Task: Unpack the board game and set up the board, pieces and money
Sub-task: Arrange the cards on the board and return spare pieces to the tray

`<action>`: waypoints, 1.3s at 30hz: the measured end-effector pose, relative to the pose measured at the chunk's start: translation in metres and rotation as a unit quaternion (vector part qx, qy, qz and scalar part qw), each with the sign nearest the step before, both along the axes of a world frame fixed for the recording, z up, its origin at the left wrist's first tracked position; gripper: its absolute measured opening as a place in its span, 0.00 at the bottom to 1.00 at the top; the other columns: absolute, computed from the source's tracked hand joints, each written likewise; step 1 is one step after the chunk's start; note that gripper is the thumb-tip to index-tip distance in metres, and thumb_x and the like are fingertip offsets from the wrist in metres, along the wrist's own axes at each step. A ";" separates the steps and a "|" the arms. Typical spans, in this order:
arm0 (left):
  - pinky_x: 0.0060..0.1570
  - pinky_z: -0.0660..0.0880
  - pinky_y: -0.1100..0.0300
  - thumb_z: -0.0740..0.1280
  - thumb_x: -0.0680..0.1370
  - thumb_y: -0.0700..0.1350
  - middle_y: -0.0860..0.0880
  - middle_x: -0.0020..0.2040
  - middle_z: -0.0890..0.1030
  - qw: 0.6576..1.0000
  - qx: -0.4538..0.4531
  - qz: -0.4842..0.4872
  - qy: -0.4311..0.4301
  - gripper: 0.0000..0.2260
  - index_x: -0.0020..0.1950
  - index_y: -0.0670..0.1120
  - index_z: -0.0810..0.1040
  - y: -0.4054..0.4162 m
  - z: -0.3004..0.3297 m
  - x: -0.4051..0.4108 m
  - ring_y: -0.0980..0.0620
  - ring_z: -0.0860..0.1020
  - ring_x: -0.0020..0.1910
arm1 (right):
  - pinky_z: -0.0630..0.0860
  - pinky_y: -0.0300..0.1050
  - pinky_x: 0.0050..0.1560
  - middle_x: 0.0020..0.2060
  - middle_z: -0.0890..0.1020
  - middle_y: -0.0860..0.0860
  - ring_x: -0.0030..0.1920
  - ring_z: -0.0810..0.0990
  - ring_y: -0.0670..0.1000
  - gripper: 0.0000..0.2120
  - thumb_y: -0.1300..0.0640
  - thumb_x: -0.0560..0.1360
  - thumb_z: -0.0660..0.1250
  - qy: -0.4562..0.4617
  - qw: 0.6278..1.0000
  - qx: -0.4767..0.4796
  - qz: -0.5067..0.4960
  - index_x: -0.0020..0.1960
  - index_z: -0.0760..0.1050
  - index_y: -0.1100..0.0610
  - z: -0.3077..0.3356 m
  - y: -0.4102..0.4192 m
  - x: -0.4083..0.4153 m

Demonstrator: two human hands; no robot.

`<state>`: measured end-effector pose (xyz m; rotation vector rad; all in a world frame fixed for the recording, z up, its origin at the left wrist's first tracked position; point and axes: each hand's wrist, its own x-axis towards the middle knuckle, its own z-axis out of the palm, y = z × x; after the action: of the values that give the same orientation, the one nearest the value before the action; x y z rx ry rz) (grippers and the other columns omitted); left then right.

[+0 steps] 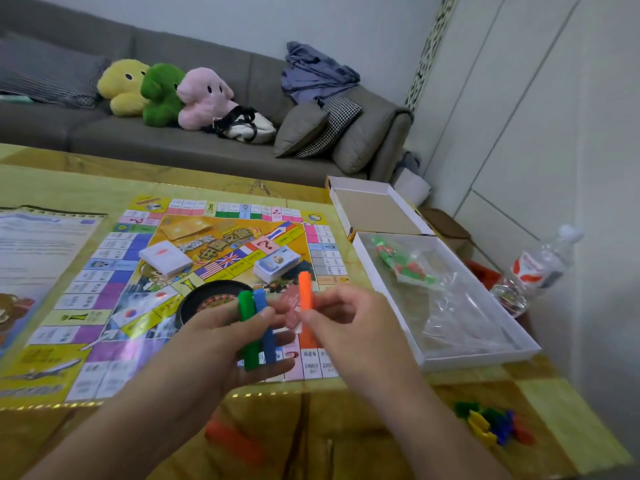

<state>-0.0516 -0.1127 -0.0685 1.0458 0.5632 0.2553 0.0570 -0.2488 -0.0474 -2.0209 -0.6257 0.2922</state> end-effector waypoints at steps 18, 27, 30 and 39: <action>0.36 0.85 0.43 0.63 0.83 0.33 0.35 0.47 0.87 0.997 -0.044 0.029 0.050 0.07 0.59 0.34 0.77 0.039 0.000 0.029 0.38 0.88 0.45 | 0.67 0.43 0.27 0.37 0.74 0.49 0.38 0.77 0.52 0.06 0.57 0.80 0.69 -0.306 0.840 -0.447 -0.021 0.47 0.72 0.54 -0.033 0.065 0.161; 0.45 0.85 0.49 0.66 0.83 0.37 0.38 0.52 0.87 0.997 -0.015 0.066 -0.019 0.08 0.56 0.39 0.85 0.035 -0.005 0.022 0.39 0.87 0.52 | 0.86 0.47 0.44 0.40 0.86 0.47 0.40 0.87 0.47 0.07 0.56 0.73 0.80 -0.029 0.976 -0.060 0.207 0.44 0.81 0.51 0.009 0.060 0.029; 0.50 0.84 0.46 0.65 0.83 0.37 0.38 0.53 0.87 0.997 -0.026 0.067 -0.032 0.09 0.57 0.39 0.85 0.036 -0.005 0.017 0.40 0.86 0.54 | 0.85 0.41 0.42 0.42 0.88 0.43 0.42 0.87 0.43 0.08 0.59 0.74 0.79 0.003 0.985 -0.062 0.164 0.45 0.79 0.54 0.001 0.069 0.023; 0.41 0.85 0.48 0.67 0.83 0.38 0.37 0.56 0.84 0.987 -0.010 0.157 0.013 0.07 0.58 0.36 0.80 0.111 0.003 0.037 0.41 0.88 0.47 | 0.75 0.38 0.34 0.39 0.86 0.48 0.37 0.84 0.45 0.05 0.59 0.76 0.76 -0.079 0.990 -0.088 0.082 0.46 0.80 0.52 0.000 0.155 0.091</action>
<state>-0.0146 -0.0019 -0.0656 0.9390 0.7531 0.5118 0.1476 -0.0938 -0.0472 -2.1794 -0.8951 0.2952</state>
